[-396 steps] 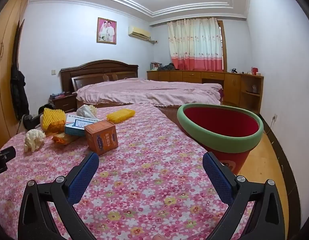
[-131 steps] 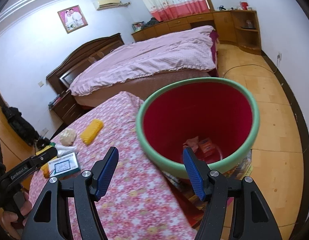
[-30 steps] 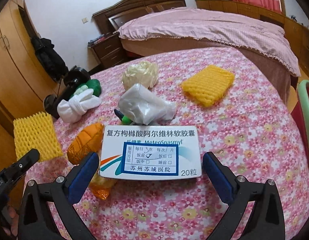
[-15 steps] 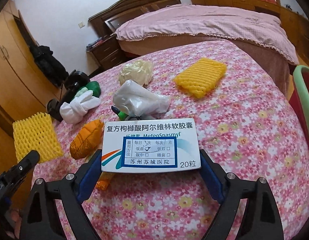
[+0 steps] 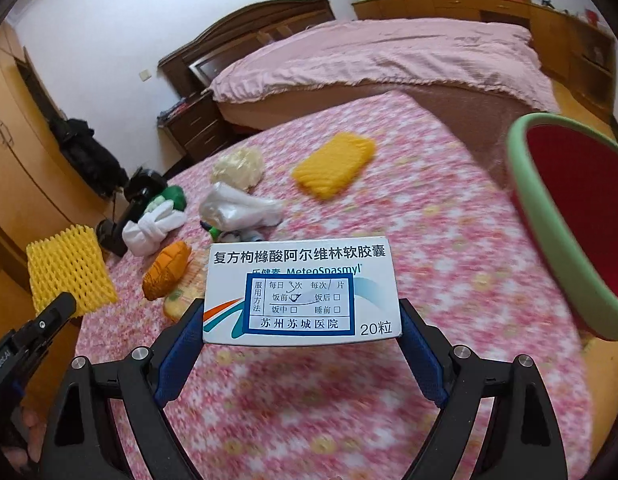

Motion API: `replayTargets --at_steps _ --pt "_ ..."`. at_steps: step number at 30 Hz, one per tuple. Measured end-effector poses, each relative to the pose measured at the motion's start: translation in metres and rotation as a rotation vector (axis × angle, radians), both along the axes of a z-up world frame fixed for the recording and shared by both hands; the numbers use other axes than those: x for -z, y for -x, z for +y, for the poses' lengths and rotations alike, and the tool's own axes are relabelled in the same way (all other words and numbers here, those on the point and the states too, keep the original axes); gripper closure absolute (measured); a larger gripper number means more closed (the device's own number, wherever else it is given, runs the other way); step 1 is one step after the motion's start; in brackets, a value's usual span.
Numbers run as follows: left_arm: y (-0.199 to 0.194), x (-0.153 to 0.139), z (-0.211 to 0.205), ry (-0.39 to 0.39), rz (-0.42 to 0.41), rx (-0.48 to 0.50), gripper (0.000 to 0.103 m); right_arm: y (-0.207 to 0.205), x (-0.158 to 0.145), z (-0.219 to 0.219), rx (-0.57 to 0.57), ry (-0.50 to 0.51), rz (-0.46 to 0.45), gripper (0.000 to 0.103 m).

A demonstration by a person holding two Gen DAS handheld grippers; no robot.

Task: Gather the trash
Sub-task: 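Carry both items over the red bin and open both tools to drop them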

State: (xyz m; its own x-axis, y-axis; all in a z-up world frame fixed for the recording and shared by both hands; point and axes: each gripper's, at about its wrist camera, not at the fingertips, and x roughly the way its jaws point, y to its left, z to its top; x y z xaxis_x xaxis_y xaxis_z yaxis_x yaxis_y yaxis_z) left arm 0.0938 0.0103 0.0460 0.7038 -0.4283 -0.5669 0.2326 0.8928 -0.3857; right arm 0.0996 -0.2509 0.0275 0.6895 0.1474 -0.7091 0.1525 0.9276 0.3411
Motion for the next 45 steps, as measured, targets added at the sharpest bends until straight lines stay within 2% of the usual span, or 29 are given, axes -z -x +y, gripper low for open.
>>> replayTargets --at_steps 10,20,31,45 --pt "0.013 -0.02 -0.04 -0.018 -0.039 0.093 0.092 0.047 -0.033 -0.054 0.124 0.035 -0.077 0.012" --pt "0.015 -0.035 -0.1 -0.049 -0.062 0.229 0.092 0.075 -0.043 -0.103 0.236 0.045 -0.101 0.012" --pt "0.015 -0.039 -0.187 -0.069 -0.061 0.411 0.092 0.087 -0.035 -0.156 0.33 0.033 -0.09 0.012" --pt "0.009 -0.017 -0.286 -0.063 -0.008 0.609 0.092 0.095 -0.012 -0.21 0.421 -0.003 -0.054 0.012"
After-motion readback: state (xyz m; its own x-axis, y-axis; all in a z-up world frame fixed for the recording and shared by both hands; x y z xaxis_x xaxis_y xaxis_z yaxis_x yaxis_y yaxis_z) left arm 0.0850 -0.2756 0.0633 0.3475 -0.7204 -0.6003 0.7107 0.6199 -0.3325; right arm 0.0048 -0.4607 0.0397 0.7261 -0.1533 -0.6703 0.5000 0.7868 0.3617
